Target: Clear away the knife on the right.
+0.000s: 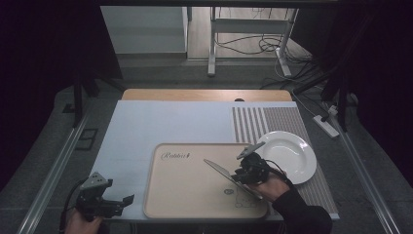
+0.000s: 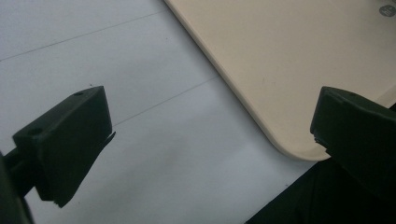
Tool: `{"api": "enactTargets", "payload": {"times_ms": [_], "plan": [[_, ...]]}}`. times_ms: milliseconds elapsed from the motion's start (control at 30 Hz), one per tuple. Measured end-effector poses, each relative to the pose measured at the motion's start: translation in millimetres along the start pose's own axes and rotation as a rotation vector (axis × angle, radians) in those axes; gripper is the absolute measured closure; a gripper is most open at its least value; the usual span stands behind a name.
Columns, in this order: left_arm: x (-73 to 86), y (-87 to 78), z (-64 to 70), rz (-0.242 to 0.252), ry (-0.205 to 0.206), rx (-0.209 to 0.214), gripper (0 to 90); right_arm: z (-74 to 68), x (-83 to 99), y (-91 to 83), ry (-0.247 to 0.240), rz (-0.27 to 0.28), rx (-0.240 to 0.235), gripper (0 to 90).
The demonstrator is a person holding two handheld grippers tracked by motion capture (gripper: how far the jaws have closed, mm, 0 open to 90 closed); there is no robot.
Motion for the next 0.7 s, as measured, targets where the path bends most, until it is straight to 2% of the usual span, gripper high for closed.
{"api": "enactTargets", "payload": {"times_ms": [167,267,433,533,700], "plan": [[0.3,-0.1,0.0,0.0,0.002,0.0,0.0,-7.2,-19.8,17.8,-0.071,-0.012,-0.039,89.7],[0.6,-0.3,0.1,0.0,0.002,-0.001,0.0,-11.3,-30.1,33.9,-0.104,-0.035,-0.07,89.8],[1.1,-0.5,0.3,-0.001,0.004,-0.004,0.0,-10.2,-39.9,51.2,-0.129,-0.045,-0.045,89.8],[1.2,-0.4,0.4,-0.003,0.005,-0.007,0.0,-8.0,-42.7,54.8,-0.134,-0.035,-0.049,89.8],[1.5,-0.5,0.6,-0.004,0.005,-0.009,0.0,-1.4,-37.7,50.7,-0.123,-0.044,-0.024,89.8]]}}
Point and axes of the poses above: each handheld gripper's, and its own axes: y roughly forward along the jaws, x roughly out of its underside, z roughly to its right, the point moved 2 cm from there along y, roughly forward along the jaws, and after that the axes turned 9 degrees about -y, right-handed, at the moved point
